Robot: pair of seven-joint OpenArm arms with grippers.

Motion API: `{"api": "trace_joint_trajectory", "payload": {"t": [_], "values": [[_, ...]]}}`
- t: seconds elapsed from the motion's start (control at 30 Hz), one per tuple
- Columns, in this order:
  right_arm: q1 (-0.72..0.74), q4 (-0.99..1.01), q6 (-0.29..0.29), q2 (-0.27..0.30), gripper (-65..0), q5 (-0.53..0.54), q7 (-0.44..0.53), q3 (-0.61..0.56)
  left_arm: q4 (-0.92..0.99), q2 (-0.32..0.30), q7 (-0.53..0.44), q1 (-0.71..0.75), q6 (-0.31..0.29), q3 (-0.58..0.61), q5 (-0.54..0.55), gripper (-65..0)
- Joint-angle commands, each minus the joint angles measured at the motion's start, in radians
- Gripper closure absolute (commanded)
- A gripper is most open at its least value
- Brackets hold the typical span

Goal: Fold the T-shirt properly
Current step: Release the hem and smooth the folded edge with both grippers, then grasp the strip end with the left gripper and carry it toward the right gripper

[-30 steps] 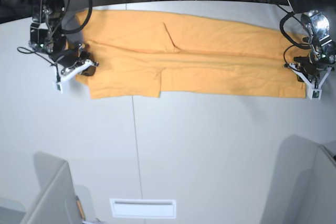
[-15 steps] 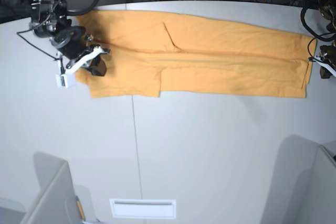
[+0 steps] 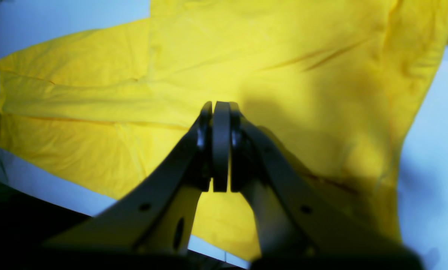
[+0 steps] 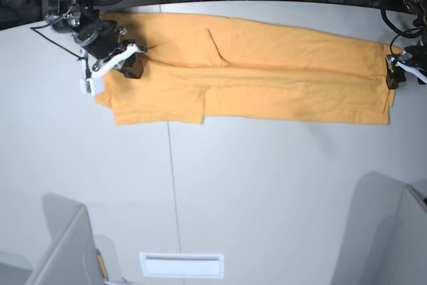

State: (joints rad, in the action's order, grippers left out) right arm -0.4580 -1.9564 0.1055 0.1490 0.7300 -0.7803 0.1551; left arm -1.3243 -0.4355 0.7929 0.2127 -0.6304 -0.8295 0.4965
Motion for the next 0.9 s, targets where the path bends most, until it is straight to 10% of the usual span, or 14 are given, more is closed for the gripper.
{"api": "trace_joint_trajectory", "payload": {"t": [0.0, 0.43, 0.63, 0.87], "values": [[0.005, -0.014, 0.009, 0.007, 0.0, 0.010, 0.019, 0.004, 0.012, -0.026, -0.025, -0.029, -0.006, 0.005, 0.012, -62.9], [0.003, -0.014, 0.009, 0.005, 0.0, 0.010, 0.015, 0.004, 0.148, -0.024, -0.026, -0.097, -0.006, 0.103, 0.012, -59.6], [0.003, -0.014, 0.009, 0.005, 0.0, 0.010, 0.015, 0.004, 0.199, -0.024, -0.026, -0.100, -0.006, 0.152, 0.020, -39.8], [0.003, -0.013, 0.009, 0.007, 0.0, 0.017, 0.015, 0.007, 0.219, -0.027, -0.026, -0.140, -0.003, 0.146, 0.014, 0.0]]}}
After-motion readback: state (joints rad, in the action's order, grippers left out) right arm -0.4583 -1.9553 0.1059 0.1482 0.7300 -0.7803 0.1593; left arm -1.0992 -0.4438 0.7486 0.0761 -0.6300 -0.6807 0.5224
